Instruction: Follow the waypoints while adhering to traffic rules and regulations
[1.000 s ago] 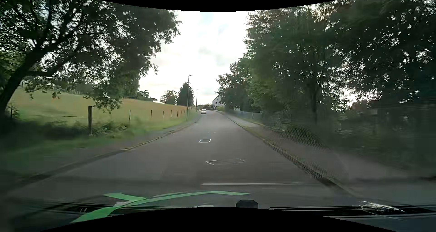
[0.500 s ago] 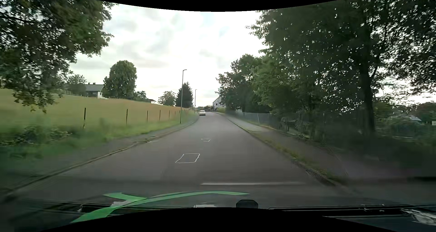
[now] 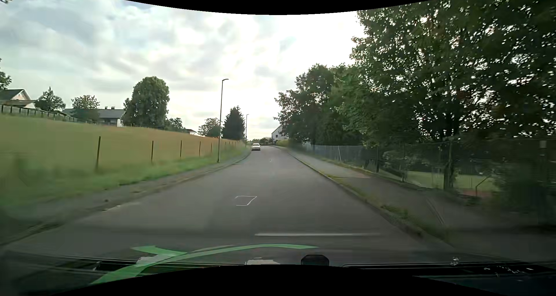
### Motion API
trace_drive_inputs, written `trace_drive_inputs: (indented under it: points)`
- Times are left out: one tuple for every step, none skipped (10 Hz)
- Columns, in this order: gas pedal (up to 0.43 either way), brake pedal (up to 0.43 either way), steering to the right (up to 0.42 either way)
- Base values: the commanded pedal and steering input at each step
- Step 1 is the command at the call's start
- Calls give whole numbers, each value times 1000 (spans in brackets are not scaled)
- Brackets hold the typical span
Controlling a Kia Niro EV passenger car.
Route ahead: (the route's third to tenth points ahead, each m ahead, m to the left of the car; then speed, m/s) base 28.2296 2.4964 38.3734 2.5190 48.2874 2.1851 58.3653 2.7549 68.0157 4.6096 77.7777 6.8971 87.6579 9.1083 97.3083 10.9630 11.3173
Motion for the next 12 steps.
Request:
trace_drive_inputs:
  points:
    - [311, 0, -7]
    - [299, 0, -8]
    - [280, 0, -9]
    - [280, 0, -8]
    - [268, 0, -8]
    - [268, 0, -8]
    - [248, 0, -9]
    - [248, 0, -11]
    - [228, 0, -12]
    - [220, 0, -12]
    - [220, 0, -12]
    - [150, 0, -12]
